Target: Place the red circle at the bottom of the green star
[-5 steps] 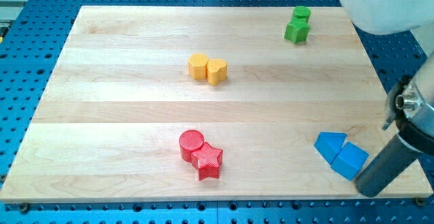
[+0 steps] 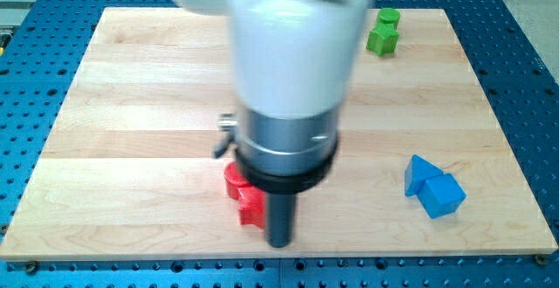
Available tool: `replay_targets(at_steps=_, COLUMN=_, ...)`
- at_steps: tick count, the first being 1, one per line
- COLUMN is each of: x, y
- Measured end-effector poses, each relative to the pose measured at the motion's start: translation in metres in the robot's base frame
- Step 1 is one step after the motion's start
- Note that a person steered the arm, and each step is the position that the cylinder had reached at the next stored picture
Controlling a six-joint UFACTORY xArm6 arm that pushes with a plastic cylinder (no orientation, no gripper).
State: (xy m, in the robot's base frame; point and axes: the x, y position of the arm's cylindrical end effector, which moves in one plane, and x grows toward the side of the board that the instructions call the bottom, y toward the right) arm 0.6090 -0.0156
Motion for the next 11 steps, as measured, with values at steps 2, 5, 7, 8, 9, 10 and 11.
replay_targets(at_steps=2, x=-0.084, y=-0.04)
replay_targets(at_steps=5, x=-0.052, y=-0.112)
replay_targets(at_steps=7, x=-0.098, y=-0.084)
replay_targets(at_steps=8, x=-0.13, y=-0.119)
replay_targets(at_steps=9, x=-0.159, y=0.003)
replay_targets(at_steps=10, x=-0.168, y=0.132)
replay_targets(at_steps=11, x=-0.131, y=0.083)
